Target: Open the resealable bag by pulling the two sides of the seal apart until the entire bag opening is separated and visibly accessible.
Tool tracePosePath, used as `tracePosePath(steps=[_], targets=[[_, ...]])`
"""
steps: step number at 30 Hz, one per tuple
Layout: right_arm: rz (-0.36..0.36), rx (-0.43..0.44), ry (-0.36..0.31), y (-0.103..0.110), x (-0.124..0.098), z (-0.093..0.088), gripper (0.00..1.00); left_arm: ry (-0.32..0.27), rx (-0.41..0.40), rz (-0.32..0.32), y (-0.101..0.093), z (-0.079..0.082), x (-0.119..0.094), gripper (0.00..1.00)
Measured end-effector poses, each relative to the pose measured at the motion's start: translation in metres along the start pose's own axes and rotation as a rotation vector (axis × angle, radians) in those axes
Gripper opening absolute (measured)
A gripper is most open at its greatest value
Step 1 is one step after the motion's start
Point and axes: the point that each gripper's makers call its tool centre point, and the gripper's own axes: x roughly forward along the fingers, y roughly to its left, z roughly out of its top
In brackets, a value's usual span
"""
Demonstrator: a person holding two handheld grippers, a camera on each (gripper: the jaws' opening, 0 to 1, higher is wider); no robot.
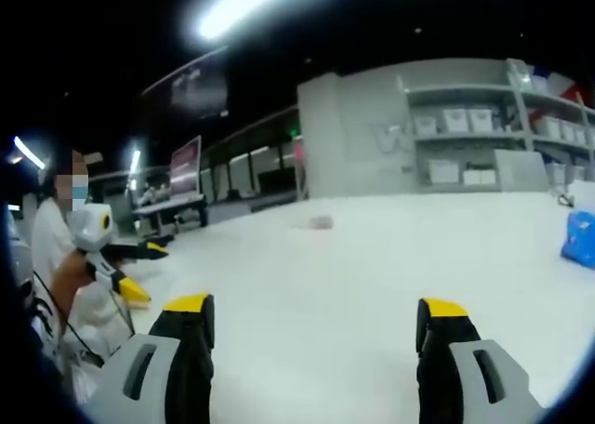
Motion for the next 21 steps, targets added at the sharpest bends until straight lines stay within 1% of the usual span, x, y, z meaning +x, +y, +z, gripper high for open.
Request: tracePosePath(steps=[4,9,15,19,21], targets=[[0.005,-0.009,-0.003,0.003,0.0,0.003,0.91,-0.003,0.0,0.006,0.002,0.001,-0.001,0.93],[0.013,-0.047,0.016,0.004,0.0,0.005,0.89,-0.004,0.001,0.01,0.003,0.001,-0.003,0.93],[0.021,-0.086,0.018,0.008,0.0,0.01,0.88,-0.01,0.005,0.013,0.003,0.004,-0.004,0.93],[0.022,-0.088,0.022,0.007,0.001,0.01,0.88,-0.009,0.002,0.017,0.004,0.003,-0.004,0.93],[0.021,-0.094,0.025,0.006,0.002,0.01,0.85,-0.007,0.001,0.017,0.005,0.003,-0.004,0.93]])
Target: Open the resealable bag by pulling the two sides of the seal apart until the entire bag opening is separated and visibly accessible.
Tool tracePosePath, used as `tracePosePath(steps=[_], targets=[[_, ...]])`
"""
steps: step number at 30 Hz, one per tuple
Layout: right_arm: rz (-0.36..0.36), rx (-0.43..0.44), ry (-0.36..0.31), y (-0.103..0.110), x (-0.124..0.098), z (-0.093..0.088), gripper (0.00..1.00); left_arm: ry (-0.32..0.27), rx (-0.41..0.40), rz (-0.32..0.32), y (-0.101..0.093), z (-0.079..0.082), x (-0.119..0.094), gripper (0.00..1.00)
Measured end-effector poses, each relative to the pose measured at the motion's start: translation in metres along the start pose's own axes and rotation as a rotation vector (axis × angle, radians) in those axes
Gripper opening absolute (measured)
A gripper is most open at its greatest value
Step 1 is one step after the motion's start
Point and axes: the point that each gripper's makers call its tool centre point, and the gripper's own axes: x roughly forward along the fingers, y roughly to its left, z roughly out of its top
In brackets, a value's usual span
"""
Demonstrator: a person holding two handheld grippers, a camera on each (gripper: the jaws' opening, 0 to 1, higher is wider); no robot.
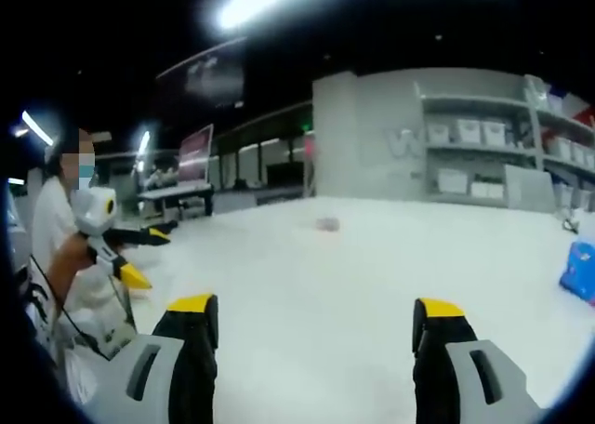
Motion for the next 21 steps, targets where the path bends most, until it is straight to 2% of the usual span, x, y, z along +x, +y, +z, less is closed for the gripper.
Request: tracePosePath(steps=[3,11,14,21], targets=[[0.005,-0.012,0.003,0.0,0.001,0.001,0.81,0.0,-0.004,-0.002,0.0,0.0,0.0,0.93],[0.027,-0.031,0.008,0.005,0.009,0.005,0.8,-0.015,-0.032,-0.01,0.002,0.003,-0.001,0.93],[0.034,-0.04,0.008,0.006,0.011,0.006,0.8,-0.003,-0.027,-0.014,0.004,0.003,0.0,0.93],[0.058,-0.046,0.012,0.009,0.016,0.006,0.76,-0.017,-0.006,-0.005,0.007,0.013,0.001,0.93]])
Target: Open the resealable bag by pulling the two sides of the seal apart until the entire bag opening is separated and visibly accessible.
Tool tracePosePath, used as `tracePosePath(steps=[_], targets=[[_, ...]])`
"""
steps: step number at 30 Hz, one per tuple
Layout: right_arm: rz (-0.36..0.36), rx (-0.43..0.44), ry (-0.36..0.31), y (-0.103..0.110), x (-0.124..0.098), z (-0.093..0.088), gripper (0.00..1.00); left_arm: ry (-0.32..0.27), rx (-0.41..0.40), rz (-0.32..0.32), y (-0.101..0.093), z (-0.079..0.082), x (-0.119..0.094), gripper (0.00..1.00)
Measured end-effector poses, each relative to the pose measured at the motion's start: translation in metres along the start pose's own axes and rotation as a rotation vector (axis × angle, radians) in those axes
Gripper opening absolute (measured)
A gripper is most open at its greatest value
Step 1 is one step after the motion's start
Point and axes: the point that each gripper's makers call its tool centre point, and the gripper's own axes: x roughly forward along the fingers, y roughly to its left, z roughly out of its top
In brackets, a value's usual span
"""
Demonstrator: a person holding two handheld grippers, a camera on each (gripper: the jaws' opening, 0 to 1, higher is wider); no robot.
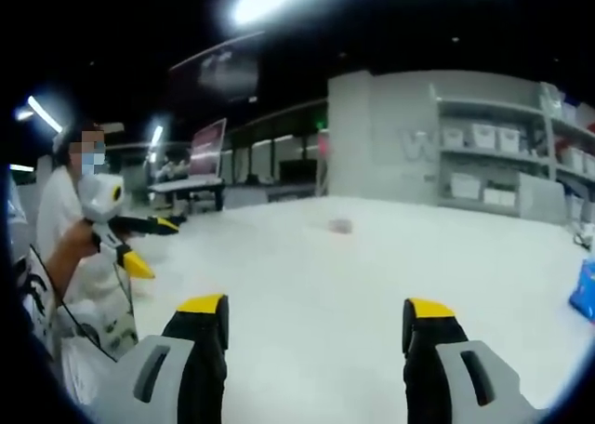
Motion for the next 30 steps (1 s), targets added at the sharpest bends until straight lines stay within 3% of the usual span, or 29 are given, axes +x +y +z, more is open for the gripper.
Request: tracePosePath(steps=[17,30], targets=[[0.051,-0.037,0.011,0.004,0.015,0.002,0.72,-0.006,-0.018,-0.011,-0.001,0.002,0.004,0.92],[0.026,-0.062,0.018,-0.004,0.02,0.005,0.7,-0.017,-0.019,-0.011,-0.005,0.005,0.008,0.92]])
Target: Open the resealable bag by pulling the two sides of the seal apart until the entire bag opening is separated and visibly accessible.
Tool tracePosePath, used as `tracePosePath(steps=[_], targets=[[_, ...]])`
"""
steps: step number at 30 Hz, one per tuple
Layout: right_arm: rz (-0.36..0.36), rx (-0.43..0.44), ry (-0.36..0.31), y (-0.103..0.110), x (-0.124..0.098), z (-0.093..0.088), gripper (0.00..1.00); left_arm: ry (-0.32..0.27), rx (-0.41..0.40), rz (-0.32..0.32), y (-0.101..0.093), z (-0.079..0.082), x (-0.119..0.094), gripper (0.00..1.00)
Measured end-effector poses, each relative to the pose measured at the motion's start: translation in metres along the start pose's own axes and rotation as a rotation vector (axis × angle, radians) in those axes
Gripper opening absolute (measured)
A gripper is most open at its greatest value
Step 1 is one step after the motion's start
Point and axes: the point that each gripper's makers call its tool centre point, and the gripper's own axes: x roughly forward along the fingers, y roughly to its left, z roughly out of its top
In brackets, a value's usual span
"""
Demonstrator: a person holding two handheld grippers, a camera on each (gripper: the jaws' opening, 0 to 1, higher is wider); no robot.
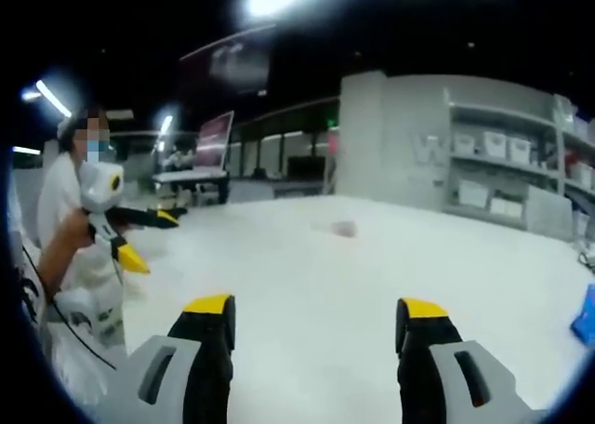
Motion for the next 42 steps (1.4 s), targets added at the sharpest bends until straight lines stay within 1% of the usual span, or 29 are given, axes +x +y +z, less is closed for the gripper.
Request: tracePosePath(steps=[8,16,23,31,38,42], targets=[[-0.013,-0.009,-0.001,0.0,0.008,0.004,0.71,-0.006,-0.005,-0.005,0.0,0.0,0.0,0.92],[-0.004,-0.026,0.016,0.001,0.019,0.004,0.7,0.006,-0.01,0.002,0.006,-0.005,0.0,0.92],[0.004,-0.03,0.025,0.001,0.027,0.005,0.69,0.015,-0.009,-0.007,0.005,-0.007,0.002,0.92],[-0.001,-0.031,0.033,-0.006,0.037,0.007,0.68,0.02,-0.013,-0.005,0.007,-0.01,0.002,0.92],[-0.002,-0.033,0.055,-0.008,0.042,0.001,0.68,0.017,-0.012,-0.004,0.008,-0.009,0.001,0.92],[-0.01,-0.029,0.052,-0.013,0.045,0.005,0.68,0.015,-0.013,-0.004,0.008,-0.007,0.001,0.92]])
